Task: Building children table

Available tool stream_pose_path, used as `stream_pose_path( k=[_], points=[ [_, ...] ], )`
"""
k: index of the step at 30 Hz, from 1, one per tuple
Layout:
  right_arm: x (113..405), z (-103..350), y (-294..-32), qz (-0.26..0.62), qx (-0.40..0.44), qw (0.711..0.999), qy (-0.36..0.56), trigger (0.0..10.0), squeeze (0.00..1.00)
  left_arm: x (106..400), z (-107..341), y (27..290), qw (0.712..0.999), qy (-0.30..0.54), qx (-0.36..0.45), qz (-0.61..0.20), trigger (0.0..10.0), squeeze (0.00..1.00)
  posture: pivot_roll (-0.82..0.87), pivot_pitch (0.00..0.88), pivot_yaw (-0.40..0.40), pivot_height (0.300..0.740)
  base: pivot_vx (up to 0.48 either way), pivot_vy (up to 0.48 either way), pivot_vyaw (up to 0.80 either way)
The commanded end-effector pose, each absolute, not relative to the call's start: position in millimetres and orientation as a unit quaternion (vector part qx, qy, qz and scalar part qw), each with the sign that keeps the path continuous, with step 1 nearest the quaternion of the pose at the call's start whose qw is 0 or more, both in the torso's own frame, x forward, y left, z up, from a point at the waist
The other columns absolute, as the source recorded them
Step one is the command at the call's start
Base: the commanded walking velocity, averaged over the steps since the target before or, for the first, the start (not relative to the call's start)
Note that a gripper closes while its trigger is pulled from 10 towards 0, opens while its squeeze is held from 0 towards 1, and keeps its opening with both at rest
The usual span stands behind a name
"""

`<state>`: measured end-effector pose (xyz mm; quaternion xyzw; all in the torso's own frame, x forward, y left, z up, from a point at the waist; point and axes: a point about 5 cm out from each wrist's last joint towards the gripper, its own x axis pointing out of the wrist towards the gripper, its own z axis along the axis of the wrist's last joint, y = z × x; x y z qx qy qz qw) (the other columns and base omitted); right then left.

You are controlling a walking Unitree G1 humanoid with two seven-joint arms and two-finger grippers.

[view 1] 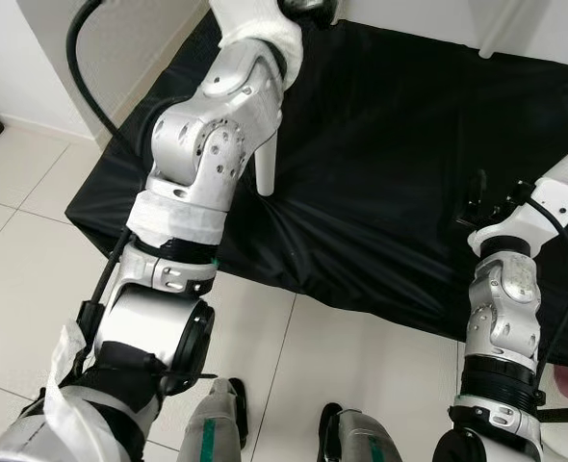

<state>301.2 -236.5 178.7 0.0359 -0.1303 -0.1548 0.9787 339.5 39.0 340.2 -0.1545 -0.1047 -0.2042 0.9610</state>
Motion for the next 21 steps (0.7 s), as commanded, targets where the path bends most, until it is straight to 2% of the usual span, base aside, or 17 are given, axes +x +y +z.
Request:
stream_pose_path(
  k=[1,2,3,11,15,21],
  points=[
    [305.3,166.4,-213.1,-0.094,0.041,0.989,-0.104,10.0,0.28,308.2,332.4,3.9,0.847,-0.116,-0.110,-0.507,10.0,0.00,0.11,0.179,-0.018,0.740,0.000,0.000,0.00],
    [305.3,166.4,-213.1,-0.094,0.041,0.989,-0.104,10.0,0.28,308.2,332.4,3.9,0.847,-0.116,-0.110,-0.507,10.0,0.00,0.11,0.179,-0.018,0.740,0.000,0.000,0.00],
    [303.9,168.3,-210.9,-0.082,0.037,0.989,-0.114,10.0,0.00,304.3,326.3,10.9,0.844,-0.113,-0.112,-0.513,10.0,0.00,0.11,0.178,-0.019,0.740,0.000,0.000,0.00],
    [295.8,173.4,-206.6,-0.056,0.026,0.986,-0.154,10.0,0.00,299.3,290.0,40.8,0.870,-0.083,-0.116,-0.472,10.0,0.00,0.10,0.170,-0.010,0.740,0.000,0.000,0.00],
    [294.2,174.5,-206.0,-0.054,0.026,0.985,-0.160,10.0,0.00,298.8,284.5,45.4,0.874,-0.076,-0.119,-0.464,10.0,0.00,0.10,0.170,-0.010,0.740,0.000,0.000,0.00],
    [286.9,178.3,-202.8,-0.044,0.018,0.982,-0.182,10.0,0.00,294.8,261.2,67.6,0.898,-0.076,-0.094,-0.423,10.0,0.00,0.10,0.172,-0.001,0.740,0.000,0.000,0.00]
  ],
)
